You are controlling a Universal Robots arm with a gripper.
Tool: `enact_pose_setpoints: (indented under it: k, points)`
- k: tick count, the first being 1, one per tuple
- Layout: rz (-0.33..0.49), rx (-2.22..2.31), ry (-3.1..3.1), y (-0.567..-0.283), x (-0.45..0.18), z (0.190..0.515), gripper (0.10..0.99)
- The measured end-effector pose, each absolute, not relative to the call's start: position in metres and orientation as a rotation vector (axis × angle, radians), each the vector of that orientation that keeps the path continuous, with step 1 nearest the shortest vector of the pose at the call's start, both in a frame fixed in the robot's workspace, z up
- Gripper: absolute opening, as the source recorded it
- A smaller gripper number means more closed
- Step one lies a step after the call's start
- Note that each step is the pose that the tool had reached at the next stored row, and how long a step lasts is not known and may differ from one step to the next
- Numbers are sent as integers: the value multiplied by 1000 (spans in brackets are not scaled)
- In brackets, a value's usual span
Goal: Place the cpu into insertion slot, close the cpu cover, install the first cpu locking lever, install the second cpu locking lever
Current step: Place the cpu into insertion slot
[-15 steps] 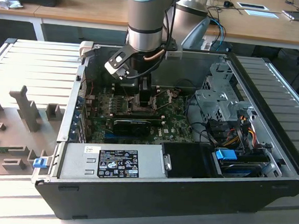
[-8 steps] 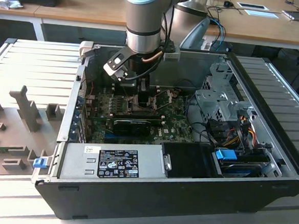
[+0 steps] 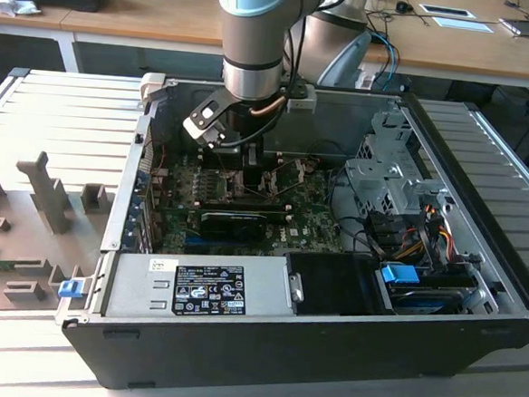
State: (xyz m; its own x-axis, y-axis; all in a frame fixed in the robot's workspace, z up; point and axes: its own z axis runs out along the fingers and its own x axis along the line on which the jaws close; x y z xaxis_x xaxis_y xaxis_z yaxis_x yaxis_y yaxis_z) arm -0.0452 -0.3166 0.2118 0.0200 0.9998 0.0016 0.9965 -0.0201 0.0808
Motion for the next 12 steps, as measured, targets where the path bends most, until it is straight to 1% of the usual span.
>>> enact_pose_setpoints:
  k: [12]
  points:
    - [84, 2200, 2157, -314, -46, 202, 533]
